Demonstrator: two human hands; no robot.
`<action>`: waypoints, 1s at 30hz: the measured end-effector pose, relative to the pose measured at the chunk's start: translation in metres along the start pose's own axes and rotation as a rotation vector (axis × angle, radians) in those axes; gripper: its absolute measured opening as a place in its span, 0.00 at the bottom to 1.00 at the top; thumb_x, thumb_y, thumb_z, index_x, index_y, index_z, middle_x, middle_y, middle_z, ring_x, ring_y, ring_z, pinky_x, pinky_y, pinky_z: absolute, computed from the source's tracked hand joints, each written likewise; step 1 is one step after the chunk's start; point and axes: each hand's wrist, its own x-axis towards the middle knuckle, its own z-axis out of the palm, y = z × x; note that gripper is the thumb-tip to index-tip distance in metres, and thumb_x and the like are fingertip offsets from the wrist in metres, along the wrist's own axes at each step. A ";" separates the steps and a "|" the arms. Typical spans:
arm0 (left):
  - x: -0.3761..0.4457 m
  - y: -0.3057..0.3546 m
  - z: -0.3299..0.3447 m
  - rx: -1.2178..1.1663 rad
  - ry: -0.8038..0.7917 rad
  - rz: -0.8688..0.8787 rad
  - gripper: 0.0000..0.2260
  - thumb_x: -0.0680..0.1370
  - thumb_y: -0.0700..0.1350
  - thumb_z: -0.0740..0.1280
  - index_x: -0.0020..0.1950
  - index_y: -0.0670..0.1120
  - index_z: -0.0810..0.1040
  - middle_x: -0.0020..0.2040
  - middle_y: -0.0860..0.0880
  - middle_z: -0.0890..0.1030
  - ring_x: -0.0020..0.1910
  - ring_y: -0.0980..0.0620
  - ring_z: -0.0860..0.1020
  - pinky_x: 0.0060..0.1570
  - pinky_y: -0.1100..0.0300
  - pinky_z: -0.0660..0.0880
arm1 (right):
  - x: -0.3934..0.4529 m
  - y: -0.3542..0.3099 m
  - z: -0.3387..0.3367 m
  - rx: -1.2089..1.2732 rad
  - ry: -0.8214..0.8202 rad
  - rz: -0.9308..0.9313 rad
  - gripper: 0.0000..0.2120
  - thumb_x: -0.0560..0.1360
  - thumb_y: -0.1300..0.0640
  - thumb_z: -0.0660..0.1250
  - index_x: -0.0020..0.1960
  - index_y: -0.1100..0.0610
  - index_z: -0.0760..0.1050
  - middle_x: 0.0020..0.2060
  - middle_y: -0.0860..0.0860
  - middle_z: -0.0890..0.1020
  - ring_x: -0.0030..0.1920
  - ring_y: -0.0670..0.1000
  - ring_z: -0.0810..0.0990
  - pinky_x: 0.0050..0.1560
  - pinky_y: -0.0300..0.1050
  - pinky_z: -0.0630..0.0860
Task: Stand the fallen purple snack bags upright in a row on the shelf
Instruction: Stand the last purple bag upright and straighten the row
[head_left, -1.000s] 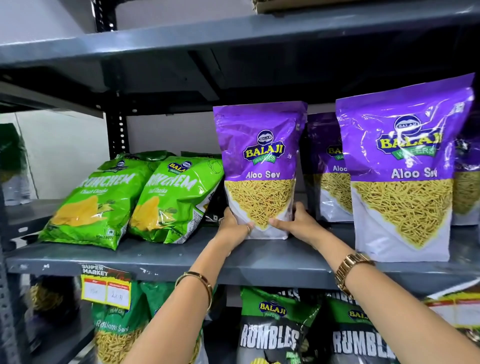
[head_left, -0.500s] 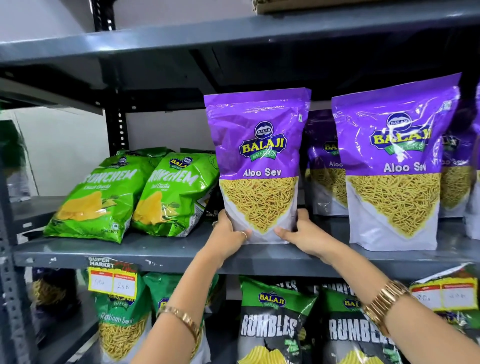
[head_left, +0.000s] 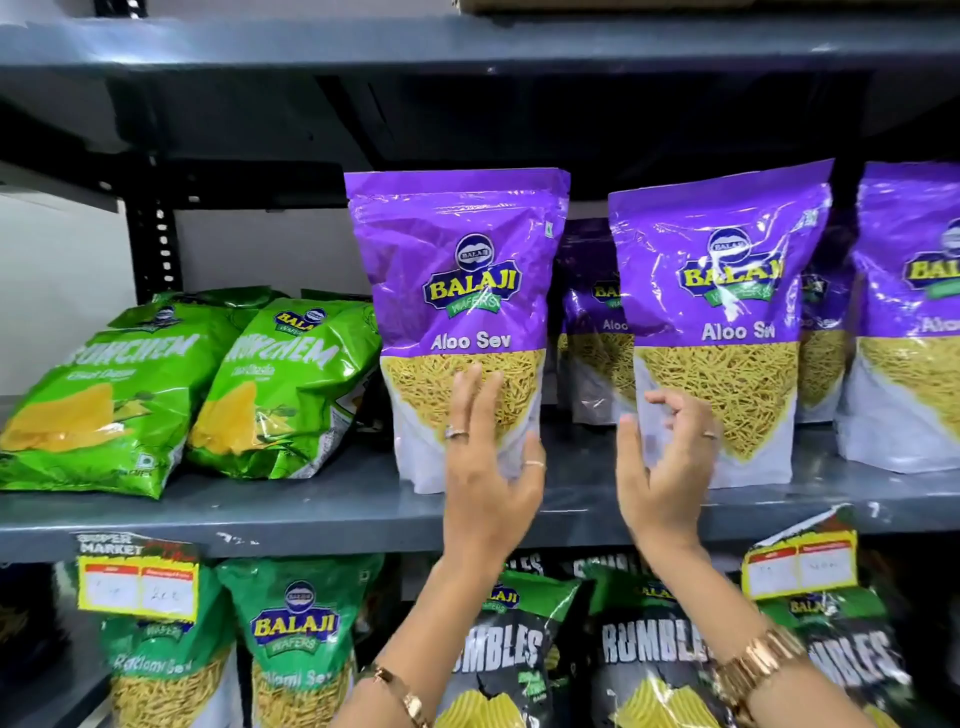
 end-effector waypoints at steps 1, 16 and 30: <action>0.003 0.007 0.010 -0.042 -0.008 0.017 0.23 0.72 0.42 0.63 0.66 0.37 0.70 0.68 0.43 0.69 0.69 0.49 0.63 0.71 0.75 0.52 | 0.008 0.010 -0.008 -0.092 0.031 -0.089 0.10 0.71 0.57 0.61 0.51 0.59 0.69 0.46 0.60 0.78 0.50 0.53 0.70 0.53 0.47 0.65; 0.015 0.037 0.100 -0.304 -0.650 -0.472 0.34 0.66 0.47 0.76 0.69 0.47 0.66 0.60 0.52 0.76 0.58 0.54 0.75 0.50 0.68 0.70 | 0.068 0.106 -0.084 0.062 -0.327 0.475 0.36 0.65 0.41 0.65 0.68 0.56 0.61 0.61 0.55 0.75 0.63 0.53 0.73 0.67 0.53 0.67; 0.017 0.024 0.109 -0.432 -0.667 -0.573 0.29 0.75 0.39 0.68 0.72 0.47 0.60 0.64 0.54 0.69 0.63 0.58 0.67 0.55 0.68 0.64 | 0.066 0.108 -0.076 -0.048 -0.609 0.376 0.38 0.68 0.42 0.65 0.73 0.49 0.53 0.59 0.42 0.70 0.60 0.45 0.68 0.57 0.43 0.65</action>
